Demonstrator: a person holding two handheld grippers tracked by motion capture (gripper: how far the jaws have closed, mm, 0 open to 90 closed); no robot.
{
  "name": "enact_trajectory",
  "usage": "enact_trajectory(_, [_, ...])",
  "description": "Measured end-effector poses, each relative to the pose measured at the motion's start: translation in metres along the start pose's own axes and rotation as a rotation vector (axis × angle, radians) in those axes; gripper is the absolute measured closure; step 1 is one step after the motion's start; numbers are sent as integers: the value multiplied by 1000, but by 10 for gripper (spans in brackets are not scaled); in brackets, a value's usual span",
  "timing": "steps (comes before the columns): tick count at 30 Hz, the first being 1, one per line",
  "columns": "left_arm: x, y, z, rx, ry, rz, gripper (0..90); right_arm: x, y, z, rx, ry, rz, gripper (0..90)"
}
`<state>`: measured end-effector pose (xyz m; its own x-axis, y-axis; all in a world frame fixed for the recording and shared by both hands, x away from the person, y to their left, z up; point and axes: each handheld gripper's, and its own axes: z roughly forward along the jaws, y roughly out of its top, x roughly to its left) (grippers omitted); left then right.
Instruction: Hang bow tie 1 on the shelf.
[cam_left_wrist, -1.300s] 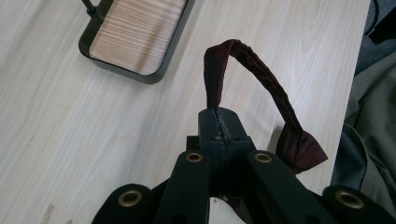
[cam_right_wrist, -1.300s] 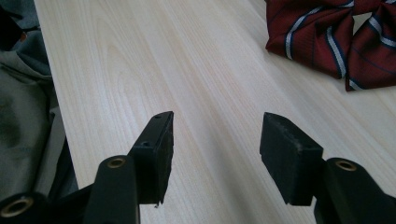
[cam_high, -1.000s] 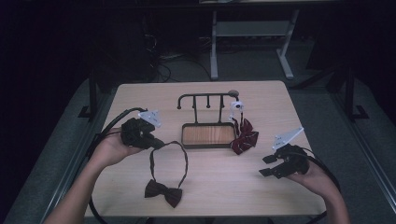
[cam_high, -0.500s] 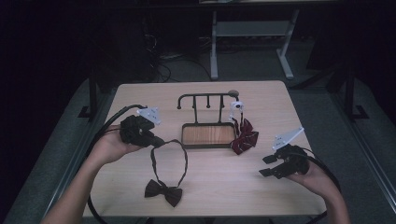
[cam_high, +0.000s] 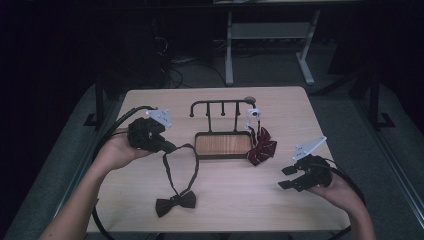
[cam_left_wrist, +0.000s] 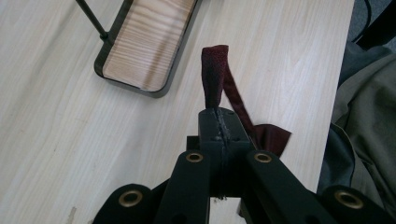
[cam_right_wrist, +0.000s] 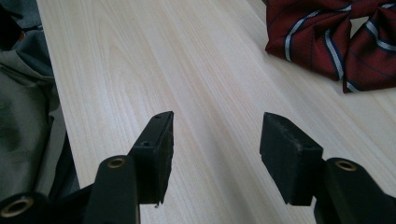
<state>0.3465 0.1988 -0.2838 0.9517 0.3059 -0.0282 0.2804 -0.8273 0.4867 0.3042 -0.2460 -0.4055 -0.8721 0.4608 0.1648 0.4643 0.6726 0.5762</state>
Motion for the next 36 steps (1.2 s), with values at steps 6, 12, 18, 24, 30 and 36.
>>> enact_trajectory(6, [6, 4, -3, -1, -5, -4, 899, -1, -1, 1, -4, 4, 2, 443])
enact_trajectory(12, [10, 9, -7, -2, -7, -5, 899, -3, -2, 1, -6, 7, 5, 443])
enact_trajectory(18, [15, 14, -9, 1, -10, -12, 900, -4, -3, 2, -6, 12, 8, 443])
enact_trajectory(24, [21, 17, -10, 7, -5, -19, 900, -4, -4, 3, -5, 12, 9, 443])
enact_trajectory(30, [29, 18, -13, 5, -7, -30, 900, -3, -4, 1, -12, 15, 12, 444])
enact_trajectory(36, [35, 25, -15, 12, 2, -29, 900, -3, -4, 1, -10, 9, 6, 444])
